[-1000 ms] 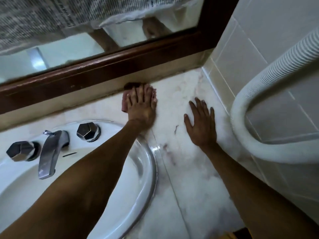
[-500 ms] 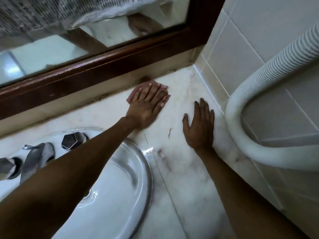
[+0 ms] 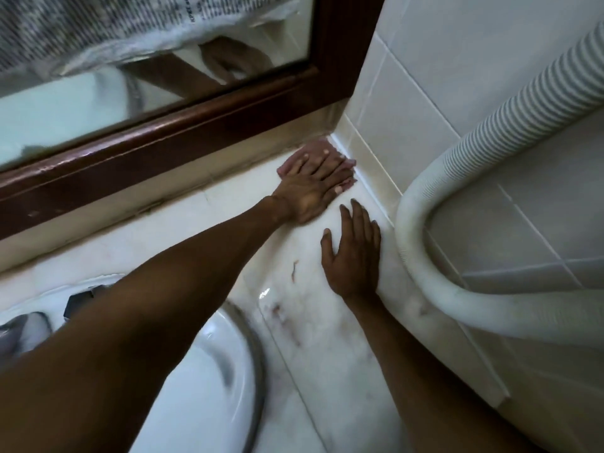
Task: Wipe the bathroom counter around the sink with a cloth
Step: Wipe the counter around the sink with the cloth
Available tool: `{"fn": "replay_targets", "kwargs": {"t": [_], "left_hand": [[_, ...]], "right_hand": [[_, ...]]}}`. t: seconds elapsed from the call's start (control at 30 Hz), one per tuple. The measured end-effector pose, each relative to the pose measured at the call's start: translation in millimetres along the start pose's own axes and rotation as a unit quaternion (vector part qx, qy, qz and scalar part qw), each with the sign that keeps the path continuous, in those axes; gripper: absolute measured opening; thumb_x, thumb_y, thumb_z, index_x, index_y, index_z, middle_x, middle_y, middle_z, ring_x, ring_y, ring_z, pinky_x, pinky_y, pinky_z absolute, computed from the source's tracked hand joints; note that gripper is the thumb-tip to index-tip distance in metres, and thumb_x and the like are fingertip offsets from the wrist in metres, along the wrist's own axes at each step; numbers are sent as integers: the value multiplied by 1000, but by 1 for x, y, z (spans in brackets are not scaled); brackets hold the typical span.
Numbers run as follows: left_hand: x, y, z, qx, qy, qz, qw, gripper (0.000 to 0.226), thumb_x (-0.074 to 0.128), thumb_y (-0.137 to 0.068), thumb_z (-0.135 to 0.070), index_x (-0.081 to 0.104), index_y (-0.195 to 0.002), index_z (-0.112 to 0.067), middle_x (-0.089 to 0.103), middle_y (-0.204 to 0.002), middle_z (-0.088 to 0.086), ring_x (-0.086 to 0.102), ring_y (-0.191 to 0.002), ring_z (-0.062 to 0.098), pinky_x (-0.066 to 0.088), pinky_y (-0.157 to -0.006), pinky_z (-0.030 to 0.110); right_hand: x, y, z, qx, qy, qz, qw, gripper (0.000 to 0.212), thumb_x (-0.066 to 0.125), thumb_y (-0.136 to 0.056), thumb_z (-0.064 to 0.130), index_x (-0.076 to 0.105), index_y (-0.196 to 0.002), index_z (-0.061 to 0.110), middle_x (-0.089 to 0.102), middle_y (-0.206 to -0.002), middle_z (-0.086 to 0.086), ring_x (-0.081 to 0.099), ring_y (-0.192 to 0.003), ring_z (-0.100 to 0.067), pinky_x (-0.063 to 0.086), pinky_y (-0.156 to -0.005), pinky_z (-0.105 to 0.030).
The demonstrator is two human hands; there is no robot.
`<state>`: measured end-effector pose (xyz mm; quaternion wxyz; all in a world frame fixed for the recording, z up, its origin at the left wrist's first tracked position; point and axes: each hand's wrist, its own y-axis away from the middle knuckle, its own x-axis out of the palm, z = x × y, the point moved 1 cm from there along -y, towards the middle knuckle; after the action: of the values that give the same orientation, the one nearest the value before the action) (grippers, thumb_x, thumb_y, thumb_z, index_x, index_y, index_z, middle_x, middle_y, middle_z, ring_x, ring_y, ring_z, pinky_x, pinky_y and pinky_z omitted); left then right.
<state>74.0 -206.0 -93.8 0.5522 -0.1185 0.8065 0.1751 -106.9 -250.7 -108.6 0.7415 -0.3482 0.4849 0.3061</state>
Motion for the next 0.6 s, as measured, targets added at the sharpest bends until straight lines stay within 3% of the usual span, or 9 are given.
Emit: {"fn": "replay_targets", "kwargs": {"t": [0.1,0.27,0.43,0.53,0.6], "left_hand": [[-8,2,22,46,-7,19,999,57,7,-105,-55,6,-160,-40,-1,-170,-10,-8,-157,16,-4,-125,44],[3,-15,-6,-93,-5,-43,995,58,10,-106,-50,10,-161,-35,4,-171,-9,-1,-158,19,2,-125,50],[-6,-9,15,15,1,-17,1000,56,9,-106,-52,7,-161,-39,2,-170,-12,-3,-158,16,2,-123,45],[-11,-8,22,-46,6,-39,998,58,7,-105,-54,3,-161,-38,1,-170,-14,2,-158,15,12,-125,48],[-4,3,5,-85,14,-62,994,59,8,-106,-52,5,-162,-35,4,-171,-9,2,-158,18,9,-125,51]], "right_hand": [[-1,0,0,5,-2,-2,1000,52,44,-98,37,45,-145,14,35,-159,-6,32,-147,-22,27,-117,-44],[-1,-1,1,6,-2,-3,1000,52,45,-97,37,46,-144,14,35,-158,-5,32,-146,-22,26,-118,-43],[-2,-1,1,5,2,-4,1000,52,45,-97,37,46,-143,15,36,-158,-4,33,-146,-21,26,-118,-42],[-1,-1,0,1,3,-10,1000,52,45,-97,37,47,-143,14,36,-158,-5,33,-146,-21,26,-118,-42],[0,-1,0,1,-4,-13,1000,52,46,-96,37,47,-143,14,37,-158,-5,34,-145,-22,27,-117,-43]]}}
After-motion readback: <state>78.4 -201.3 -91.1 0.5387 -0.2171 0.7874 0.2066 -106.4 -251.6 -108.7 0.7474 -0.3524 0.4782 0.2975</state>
